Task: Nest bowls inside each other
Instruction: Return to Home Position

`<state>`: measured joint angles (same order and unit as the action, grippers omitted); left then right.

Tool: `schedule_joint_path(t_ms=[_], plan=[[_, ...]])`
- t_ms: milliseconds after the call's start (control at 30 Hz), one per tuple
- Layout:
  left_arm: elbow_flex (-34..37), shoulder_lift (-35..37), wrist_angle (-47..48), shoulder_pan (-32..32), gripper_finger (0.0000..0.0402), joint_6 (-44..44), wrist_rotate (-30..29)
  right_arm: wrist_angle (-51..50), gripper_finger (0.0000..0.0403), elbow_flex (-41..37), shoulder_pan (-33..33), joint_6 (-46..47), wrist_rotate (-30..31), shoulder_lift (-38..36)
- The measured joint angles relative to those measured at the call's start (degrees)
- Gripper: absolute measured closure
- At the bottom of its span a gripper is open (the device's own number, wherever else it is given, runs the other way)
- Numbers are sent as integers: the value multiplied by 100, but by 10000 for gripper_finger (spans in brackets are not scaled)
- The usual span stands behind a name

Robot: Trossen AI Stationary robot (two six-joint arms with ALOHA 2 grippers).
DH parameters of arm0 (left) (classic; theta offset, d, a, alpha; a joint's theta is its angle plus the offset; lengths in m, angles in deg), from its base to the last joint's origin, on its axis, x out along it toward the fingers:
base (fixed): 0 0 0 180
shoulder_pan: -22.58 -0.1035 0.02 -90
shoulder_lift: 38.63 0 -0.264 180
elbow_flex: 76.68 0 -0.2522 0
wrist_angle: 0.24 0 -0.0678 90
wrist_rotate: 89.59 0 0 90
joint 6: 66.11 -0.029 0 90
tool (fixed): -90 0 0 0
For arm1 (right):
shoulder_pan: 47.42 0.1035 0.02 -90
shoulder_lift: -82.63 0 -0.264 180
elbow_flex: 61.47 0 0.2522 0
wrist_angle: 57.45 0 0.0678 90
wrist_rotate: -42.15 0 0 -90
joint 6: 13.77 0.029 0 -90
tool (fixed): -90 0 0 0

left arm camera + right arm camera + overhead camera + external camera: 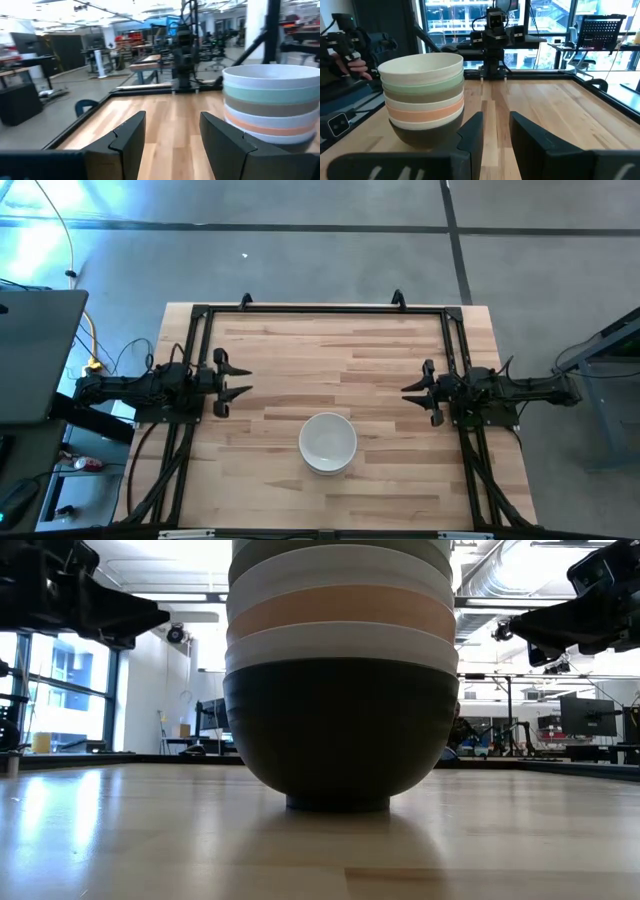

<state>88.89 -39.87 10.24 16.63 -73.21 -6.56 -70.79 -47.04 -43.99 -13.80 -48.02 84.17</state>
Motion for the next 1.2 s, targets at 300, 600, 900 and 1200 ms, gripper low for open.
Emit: schedule_joint_path(t_ms=[300, 600, 900, 1200], plan=[[0, 0, 1, 0, 225, 708, 184, -10, 318, 0, -2, 0, 18, 0], [-2, 0, 61, 0, 225, 796, 134, -17, 318, 2, -2, 0, 18, 0], [-2, 0, 93, 0, 225, 797, 391, -19, 318, 2, -2, 2, 18, 0], [-2, 0, 93, 0, 225, 796, 370, -19, 318, 2, -2, 2, 18, 0]])
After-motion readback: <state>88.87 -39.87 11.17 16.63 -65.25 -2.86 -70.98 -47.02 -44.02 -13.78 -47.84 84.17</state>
